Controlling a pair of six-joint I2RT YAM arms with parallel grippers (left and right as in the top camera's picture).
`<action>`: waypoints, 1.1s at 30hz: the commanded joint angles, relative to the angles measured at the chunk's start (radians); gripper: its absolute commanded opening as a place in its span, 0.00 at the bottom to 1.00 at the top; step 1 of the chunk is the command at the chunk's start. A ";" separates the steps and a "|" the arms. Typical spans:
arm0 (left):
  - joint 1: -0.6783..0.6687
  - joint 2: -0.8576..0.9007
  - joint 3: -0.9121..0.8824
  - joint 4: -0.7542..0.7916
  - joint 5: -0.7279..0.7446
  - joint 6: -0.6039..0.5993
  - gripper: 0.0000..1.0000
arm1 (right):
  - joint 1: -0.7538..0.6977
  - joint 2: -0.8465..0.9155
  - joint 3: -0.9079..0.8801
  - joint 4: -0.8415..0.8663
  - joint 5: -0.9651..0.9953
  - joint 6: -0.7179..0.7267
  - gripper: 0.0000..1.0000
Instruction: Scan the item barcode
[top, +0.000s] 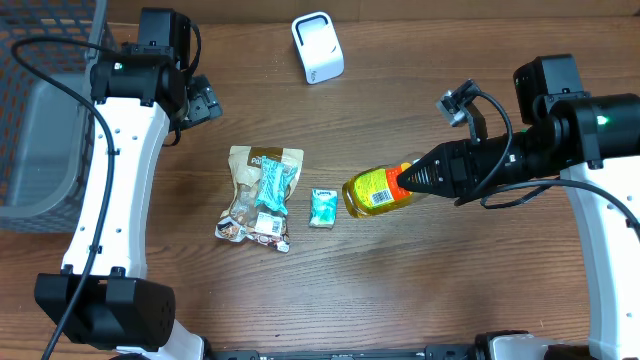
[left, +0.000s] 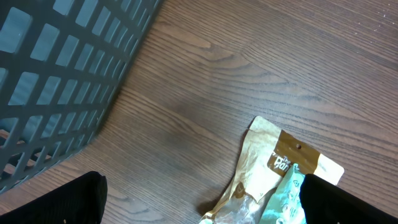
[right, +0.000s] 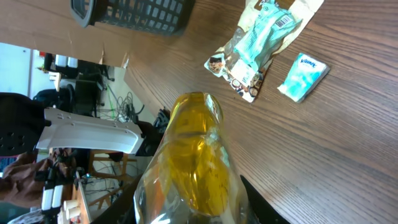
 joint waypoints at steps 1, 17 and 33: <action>-0.002 -0.014 0.019 0.002 -0.014 0.019 1.00 | 0.003 -0.002 0.004 0.011 -0.035 -0.012 0.16; -0.002 -0.014 0.019 0.002 -0.014 0.019 1.00 | 0.020 0.017 -0.084 0.203 0.160 0.165 0.15; -0.002 -0.014 0.019 0.002 -0.014 0.019 1.00 | 0.193 0.170 0.101 0.328 0.599 0.401 0.09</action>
